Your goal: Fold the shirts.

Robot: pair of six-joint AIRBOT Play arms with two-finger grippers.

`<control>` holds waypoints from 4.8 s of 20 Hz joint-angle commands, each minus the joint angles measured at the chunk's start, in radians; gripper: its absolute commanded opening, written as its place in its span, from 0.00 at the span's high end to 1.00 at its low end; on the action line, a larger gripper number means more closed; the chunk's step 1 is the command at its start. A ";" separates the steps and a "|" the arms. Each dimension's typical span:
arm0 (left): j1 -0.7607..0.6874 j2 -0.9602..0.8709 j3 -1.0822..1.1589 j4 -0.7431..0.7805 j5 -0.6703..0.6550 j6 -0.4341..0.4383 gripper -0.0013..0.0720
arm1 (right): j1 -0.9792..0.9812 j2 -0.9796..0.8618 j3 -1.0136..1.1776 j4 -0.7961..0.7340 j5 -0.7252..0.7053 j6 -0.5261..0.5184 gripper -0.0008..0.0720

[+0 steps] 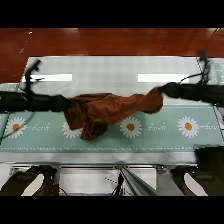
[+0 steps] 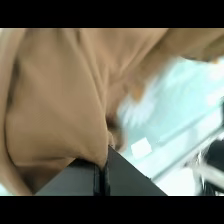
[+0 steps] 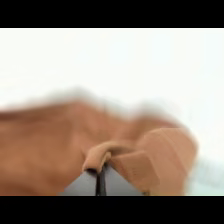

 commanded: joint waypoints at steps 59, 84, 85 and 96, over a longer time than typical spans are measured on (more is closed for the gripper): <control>0.426 -0.478 -0.027 0.247 -0.207 0.056 0.39 | 0.046 -0.914 0.921 -0.401 0.508 0.095 0.96; 0.215 -0.545 -0.237 0.023 0.187 0.116 0.95 | 0.046 -0.912 0.921 -0.423 0.546 0.095 0.96; 0.218 -0.543 -0.237 0.022 0.167 0.127 0.95 | 0.045 -0.912 0.921 -0.469 0.563 0.095 0.96; 0.230 -0.542 -0.235 0.020 0.062 0.275 0.95 | -0.097 -0.619 0.587 -0.488 0.596 0.152 0.30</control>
